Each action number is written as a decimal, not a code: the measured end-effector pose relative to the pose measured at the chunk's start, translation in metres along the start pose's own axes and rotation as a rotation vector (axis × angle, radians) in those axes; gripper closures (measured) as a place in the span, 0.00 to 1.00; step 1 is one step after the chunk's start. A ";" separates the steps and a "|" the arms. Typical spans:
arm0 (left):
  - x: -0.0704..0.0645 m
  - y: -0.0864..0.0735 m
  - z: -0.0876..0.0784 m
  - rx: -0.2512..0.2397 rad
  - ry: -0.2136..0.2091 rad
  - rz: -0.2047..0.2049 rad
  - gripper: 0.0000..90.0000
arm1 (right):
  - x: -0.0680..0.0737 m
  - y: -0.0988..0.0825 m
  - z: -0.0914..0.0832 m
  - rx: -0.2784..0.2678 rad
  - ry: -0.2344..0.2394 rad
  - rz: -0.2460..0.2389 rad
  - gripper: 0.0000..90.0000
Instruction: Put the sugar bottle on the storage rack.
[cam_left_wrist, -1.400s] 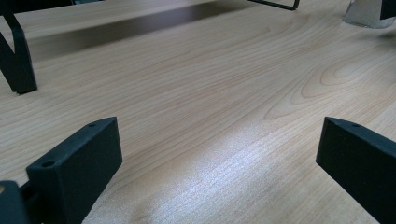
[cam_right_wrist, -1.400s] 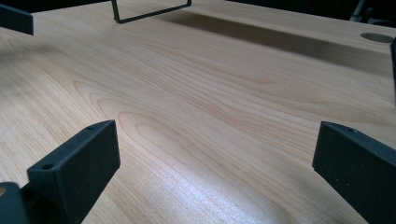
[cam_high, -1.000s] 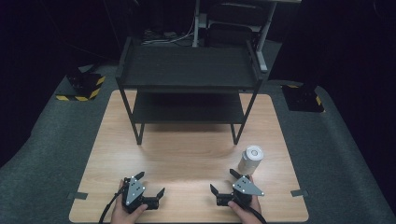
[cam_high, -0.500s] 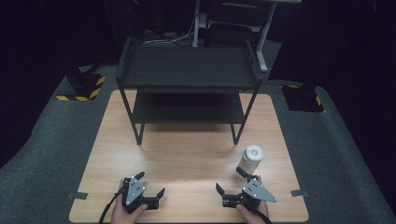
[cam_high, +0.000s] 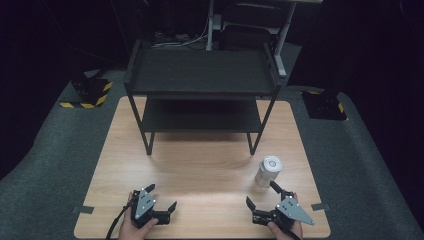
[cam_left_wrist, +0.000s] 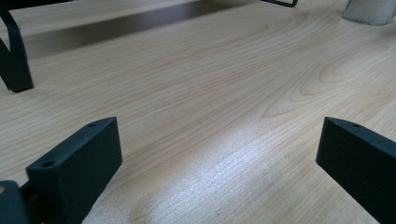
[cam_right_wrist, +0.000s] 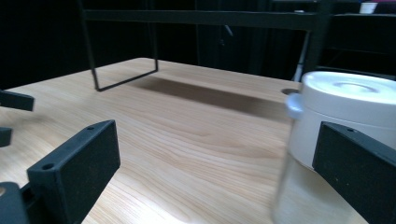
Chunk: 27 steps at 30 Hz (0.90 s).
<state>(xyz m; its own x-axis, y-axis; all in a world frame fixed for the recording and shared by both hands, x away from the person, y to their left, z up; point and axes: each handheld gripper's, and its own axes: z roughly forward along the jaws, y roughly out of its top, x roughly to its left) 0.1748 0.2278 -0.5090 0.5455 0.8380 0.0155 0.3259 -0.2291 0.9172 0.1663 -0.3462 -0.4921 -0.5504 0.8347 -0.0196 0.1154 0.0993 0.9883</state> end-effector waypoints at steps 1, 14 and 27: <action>0.000 0.000 0.000 0.000 -0.001 -0.001 0.00 | 0.000 0.000 -0.001 0.003 -0.014 -0.004 0.00; 0.000 0.000 0.000 -0.002 0.000 0.002 0.00 | 0.001 0.000 0.023 0.078 -0.225 0.048 0.01; 0.000 -0.001 -0.001 -0.008 0.000 0.000 0.01 | -0.002 0.004 0.059 0.082 -0.294 0.042 0.19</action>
<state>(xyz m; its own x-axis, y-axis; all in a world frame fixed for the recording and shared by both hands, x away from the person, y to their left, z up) 0.1738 0.2282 -0.5101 0.5452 0.8382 0.0155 0.3197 -0.2249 0.9204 0.2168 -0.3155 -0.4975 -0.2818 0.9589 -0.0333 0.2064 0.0945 0.9739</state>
